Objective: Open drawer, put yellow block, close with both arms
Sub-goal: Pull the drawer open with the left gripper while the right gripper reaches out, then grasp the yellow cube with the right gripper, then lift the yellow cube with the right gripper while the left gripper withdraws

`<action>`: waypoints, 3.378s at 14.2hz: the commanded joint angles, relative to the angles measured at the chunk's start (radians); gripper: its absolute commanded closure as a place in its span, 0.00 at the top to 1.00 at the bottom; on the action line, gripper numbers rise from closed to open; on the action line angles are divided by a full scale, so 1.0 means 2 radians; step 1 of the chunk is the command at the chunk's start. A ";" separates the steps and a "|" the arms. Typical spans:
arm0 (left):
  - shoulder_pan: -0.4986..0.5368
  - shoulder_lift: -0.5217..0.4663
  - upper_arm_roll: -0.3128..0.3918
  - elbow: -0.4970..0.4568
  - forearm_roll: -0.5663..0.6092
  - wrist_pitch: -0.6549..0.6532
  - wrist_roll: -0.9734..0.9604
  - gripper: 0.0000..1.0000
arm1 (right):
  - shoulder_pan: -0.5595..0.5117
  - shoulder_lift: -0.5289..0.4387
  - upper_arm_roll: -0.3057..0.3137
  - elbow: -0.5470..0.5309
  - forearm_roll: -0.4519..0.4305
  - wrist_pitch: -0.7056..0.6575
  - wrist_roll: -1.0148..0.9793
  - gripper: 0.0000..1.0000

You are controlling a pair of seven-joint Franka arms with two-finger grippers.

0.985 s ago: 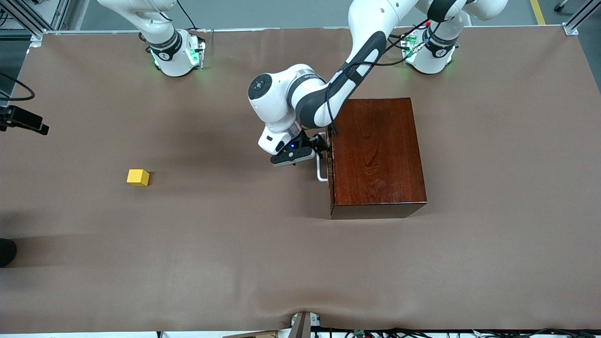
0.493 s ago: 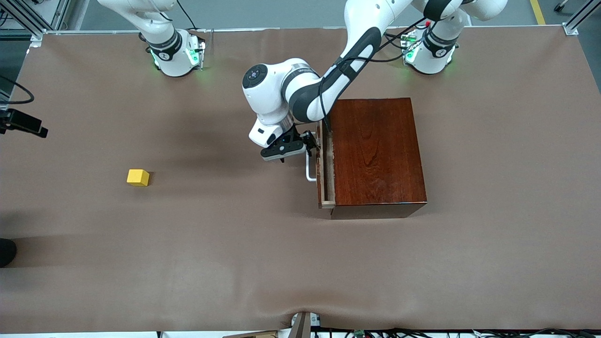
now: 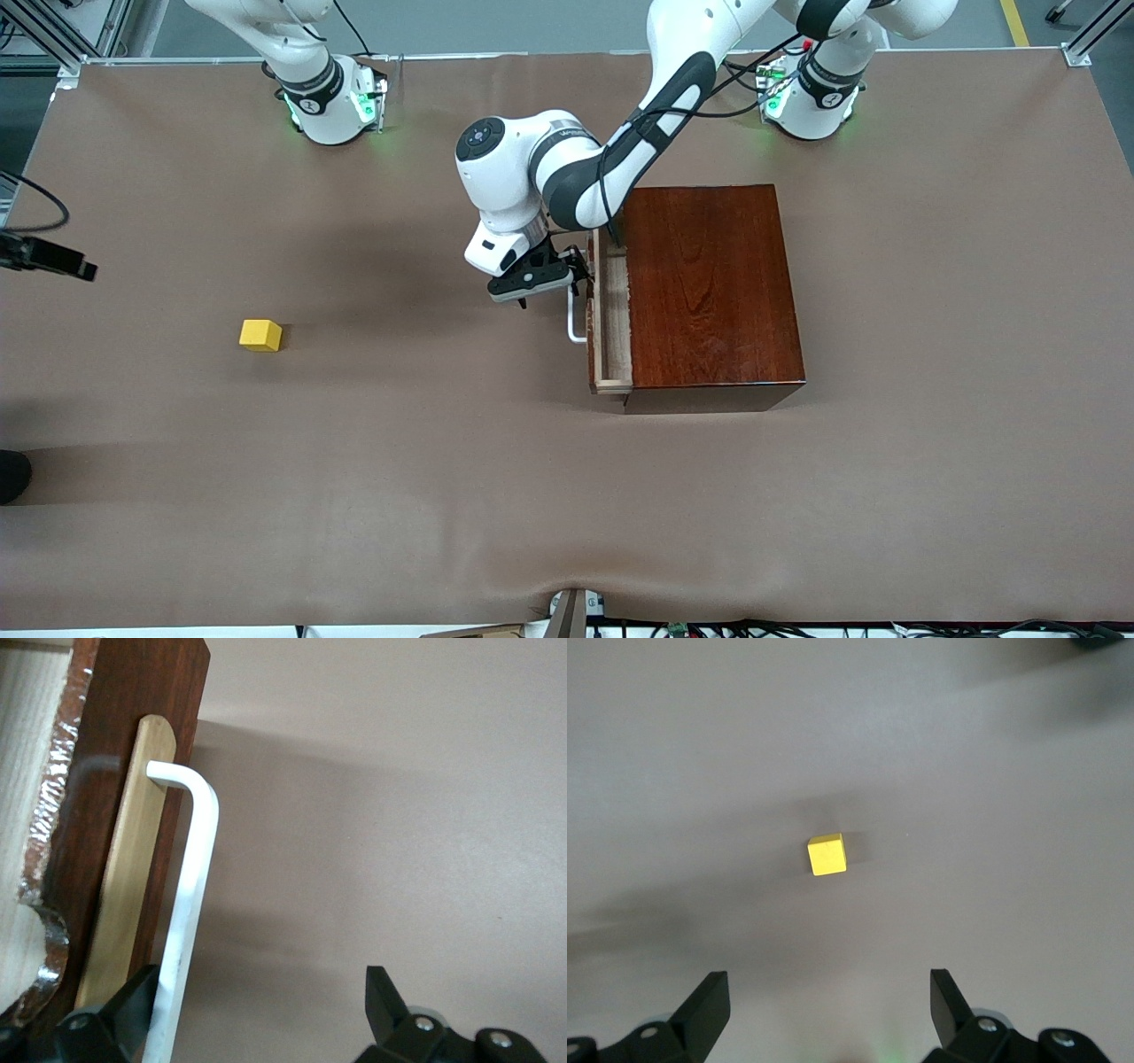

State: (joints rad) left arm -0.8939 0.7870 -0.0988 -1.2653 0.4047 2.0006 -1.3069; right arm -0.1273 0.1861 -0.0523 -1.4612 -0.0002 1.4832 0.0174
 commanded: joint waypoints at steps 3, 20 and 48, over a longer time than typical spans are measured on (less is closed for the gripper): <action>-0.010 0.029 -0.004 0.031 -0.002 0.061 -0.036 1.00 | -0.003 0.054 0.009 0.002 0.002 0.015 0.026 1.00; -0.016 0.041 0.000 0.039 -0.001 0.134 -0.064 1.00 | 0.006 0.079 0.010 -0.279 0.002 0.371 -0.008 1.00; 0.131 -0.133 -0.004 0.025 -0.098 -0.066 0.093 1.00 | 0.051 0.065 0.016 -0.246 0.010 0.263 0.003 0.00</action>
State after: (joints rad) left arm -0.6850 0.5685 -0.0977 -1.1822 0.2360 1.9029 -1.1659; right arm -0.0658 0.3444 -0.0198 -1.9891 0.0090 2.0875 -0.0534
